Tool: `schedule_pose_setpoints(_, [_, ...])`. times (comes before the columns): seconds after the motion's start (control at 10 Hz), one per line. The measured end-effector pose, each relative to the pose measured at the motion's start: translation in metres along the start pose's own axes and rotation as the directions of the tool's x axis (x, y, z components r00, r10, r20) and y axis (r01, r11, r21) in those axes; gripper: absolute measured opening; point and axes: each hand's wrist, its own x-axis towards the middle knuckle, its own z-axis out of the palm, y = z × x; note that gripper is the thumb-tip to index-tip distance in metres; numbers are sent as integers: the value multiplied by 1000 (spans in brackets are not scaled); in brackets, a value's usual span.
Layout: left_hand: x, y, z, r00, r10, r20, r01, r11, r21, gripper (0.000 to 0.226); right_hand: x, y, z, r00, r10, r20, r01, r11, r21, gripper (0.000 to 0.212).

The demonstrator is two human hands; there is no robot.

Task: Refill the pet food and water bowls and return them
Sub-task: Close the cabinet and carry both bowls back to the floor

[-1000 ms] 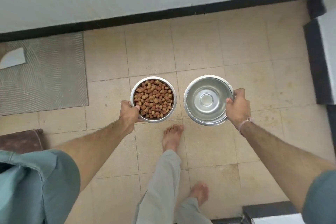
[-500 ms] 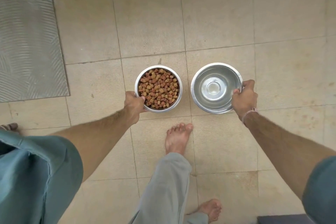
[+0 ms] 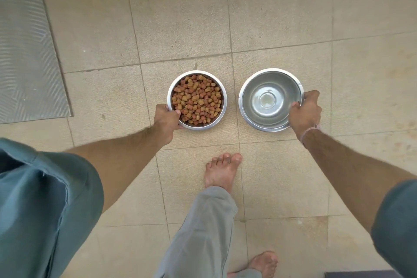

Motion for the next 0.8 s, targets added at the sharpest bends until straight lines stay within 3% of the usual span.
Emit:
schedule_pose_setpoints(0.4, [-1,-6,6,1000,-10,2,10,1000,2,27,13,8,16,999,36,5,-36,999,3,24])
schedule_pose_setpoints(0.6, [-9,-5,3,999,-26,23,26,1000,16,36,11,14,18,993,97,73,-97,995,-6,25])
schedule_pose_setpoints(0.7, [-12,10,-14,997,-50,53,47,997,65,49,3,13,12,983,122,135,-117,992,-38,31])
schedule_pose_setpoints(0.8, [-46,-17,-1,991,-74,108,45,968,247,65,-4,7,0,969,153,195,-153,988,-12,46])
